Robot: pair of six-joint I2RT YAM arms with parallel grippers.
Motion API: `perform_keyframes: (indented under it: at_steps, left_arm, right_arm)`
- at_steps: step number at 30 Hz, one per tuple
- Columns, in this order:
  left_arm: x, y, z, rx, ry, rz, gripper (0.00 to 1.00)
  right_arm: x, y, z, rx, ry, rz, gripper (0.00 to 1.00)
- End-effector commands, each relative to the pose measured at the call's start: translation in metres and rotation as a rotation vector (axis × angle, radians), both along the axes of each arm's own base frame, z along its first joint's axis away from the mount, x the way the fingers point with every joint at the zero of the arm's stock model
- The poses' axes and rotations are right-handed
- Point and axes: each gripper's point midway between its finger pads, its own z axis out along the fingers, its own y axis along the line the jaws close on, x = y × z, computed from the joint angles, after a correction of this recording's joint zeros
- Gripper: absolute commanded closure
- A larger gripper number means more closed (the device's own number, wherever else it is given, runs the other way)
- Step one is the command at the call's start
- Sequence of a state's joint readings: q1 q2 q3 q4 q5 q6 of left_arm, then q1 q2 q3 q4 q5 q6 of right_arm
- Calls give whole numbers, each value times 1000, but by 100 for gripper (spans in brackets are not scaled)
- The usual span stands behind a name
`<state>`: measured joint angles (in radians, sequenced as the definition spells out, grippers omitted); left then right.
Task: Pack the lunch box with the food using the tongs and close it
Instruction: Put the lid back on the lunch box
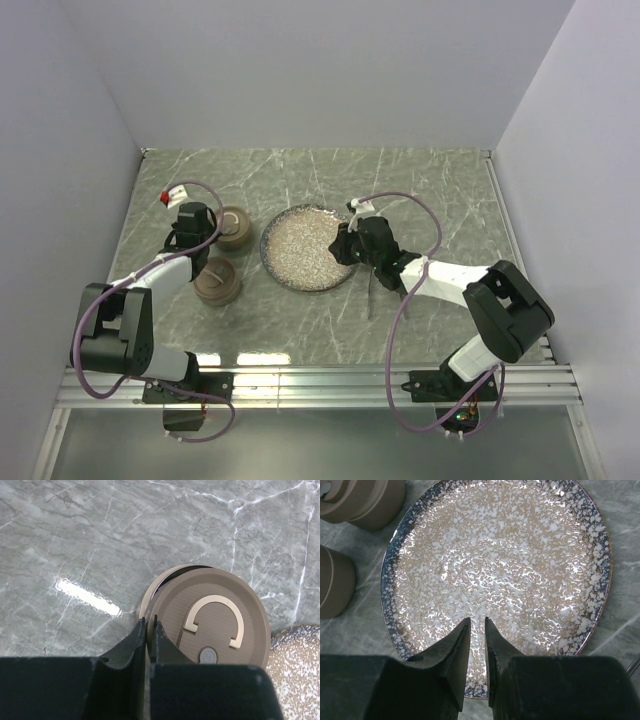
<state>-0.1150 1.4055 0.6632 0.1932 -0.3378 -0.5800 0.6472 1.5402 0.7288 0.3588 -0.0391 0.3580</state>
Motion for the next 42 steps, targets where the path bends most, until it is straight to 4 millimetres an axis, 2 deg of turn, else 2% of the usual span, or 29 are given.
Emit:
perform_keyframes:
  at_steps: [1,10,24,40,42]
  left_arm:
    - [17,4,20,-11,-67,25,100]
    - [24,6,18,-11,-52,23,100]
    - [23,15,12,-35,-34,41,100]
    - [27,11,7,-40,-5,10,100]
    - [26,11,7,-41,-6,6,96]
  right_arm:
    - [4,-1,19,33,-58,-5,75]
    - [2,-4,21,37,-62,-11,75]
    - [-1,-7,23,37,-68,-12,75]
    - [-3,-11,27,42,-80,-20,75]
    - [-5,-11,26,39,-78,-20,75]
